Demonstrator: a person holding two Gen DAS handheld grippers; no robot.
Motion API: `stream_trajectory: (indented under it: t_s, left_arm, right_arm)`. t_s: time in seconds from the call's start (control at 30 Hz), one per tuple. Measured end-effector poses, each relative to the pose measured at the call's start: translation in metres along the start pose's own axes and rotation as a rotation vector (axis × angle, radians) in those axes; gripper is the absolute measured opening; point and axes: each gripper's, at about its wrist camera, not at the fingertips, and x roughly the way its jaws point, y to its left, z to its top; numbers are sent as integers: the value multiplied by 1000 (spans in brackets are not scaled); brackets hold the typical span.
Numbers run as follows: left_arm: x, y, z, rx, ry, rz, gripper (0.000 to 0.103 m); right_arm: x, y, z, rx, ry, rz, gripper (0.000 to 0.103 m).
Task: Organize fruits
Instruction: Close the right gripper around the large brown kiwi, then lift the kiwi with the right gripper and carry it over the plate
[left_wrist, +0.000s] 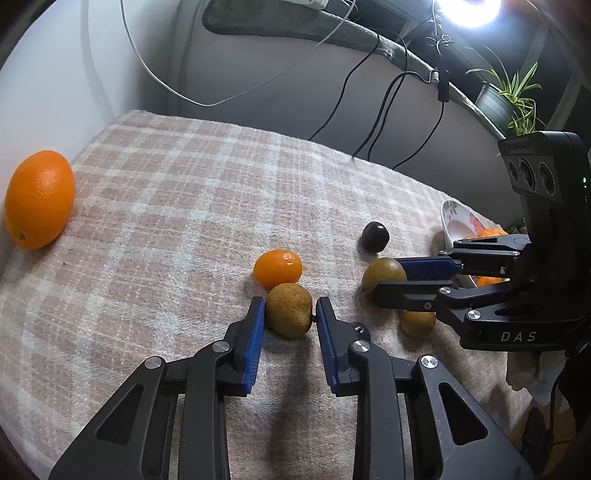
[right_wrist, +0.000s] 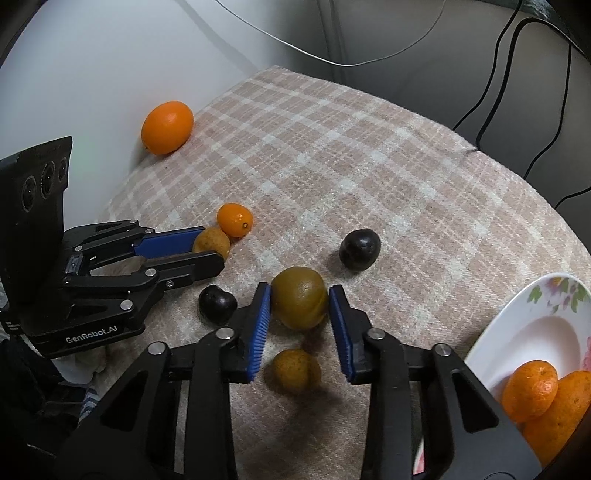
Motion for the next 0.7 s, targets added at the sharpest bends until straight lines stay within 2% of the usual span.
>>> stream_trajectory:
  t_s: [0.3, 0.7]
  left_arm:
    - [-9, -3, 1, -7, -20, -15, 26]
    - [-30, -37, 10, 24, -65, -110, 26]
  right_arm:
    - [-10, -3, -4, 12, -27, 2, 31]
    - [-57, -18, -13, 41, -120, -15, 30]
